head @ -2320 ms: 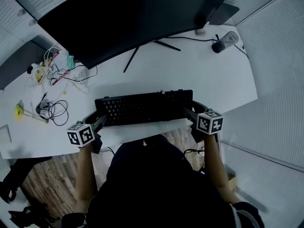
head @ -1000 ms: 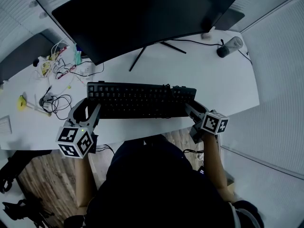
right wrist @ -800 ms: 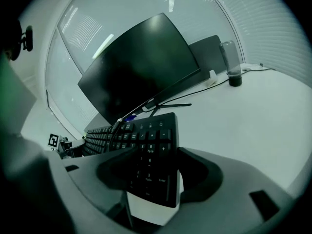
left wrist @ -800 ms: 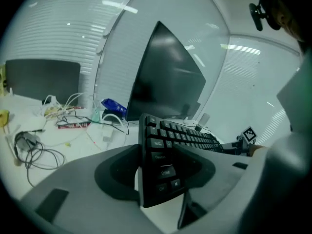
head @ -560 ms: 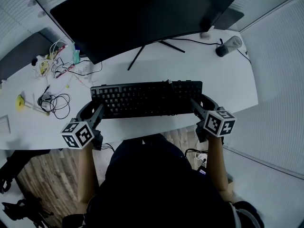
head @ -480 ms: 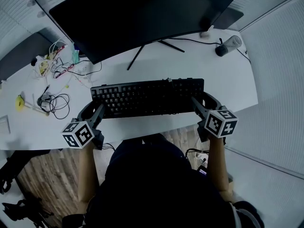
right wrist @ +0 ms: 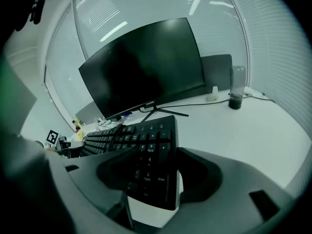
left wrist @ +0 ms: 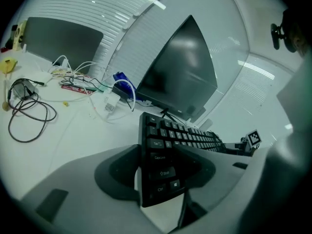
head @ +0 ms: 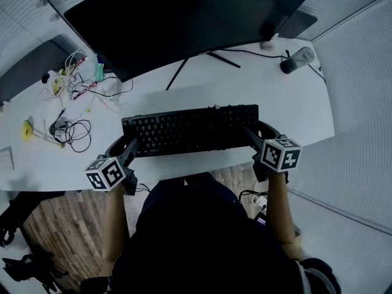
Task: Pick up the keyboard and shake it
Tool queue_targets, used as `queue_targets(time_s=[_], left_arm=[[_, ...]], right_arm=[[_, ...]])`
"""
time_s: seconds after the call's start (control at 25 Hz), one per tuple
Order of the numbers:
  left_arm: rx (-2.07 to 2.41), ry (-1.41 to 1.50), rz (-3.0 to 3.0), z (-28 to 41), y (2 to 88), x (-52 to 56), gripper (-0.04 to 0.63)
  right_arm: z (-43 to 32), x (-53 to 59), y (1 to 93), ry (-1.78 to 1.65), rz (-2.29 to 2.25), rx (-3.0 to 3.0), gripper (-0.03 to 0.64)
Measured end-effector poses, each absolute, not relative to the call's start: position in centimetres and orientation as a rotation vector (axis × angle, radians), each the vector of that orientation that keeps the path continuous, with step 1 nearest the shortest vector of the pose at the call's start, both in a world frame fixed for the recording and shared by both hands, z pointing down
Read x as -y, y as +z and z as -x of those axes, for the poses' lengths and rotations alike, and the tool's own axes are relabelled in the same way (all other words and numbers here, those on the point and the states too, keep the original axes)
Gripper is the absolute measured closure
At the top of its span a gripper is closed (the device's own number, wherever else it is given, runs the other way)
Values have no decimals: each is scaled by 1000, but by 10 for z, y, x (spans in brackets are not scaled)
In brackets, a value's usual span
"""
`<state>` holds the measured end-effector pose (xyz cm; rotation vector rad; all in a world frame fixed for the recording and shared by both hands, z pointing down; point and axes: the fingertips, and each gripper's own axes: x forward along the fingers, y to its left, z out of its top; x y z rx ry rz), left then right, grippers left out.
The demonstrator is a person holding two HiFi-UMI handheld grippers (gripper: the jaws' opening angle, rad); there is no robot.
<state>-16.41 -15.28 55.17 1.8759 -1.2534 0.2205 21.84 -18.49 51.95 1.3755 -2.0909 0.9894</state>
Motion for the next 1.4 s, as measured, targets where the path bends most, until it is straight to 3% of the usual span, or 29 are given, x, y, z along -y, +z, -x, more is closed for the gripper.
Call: queue_targets(time_s=[0.6, 1.4], left_arm=[[1243, 337, -1716, 173, 620, 131, 371], [1265, 421, -1702, 174, 645, 128, 371]], right_arm=[[-208, 182, 608, 1152, -1244, 1987, 353], [-206, 171, 647, 1225, -1212, 1931, 353]])
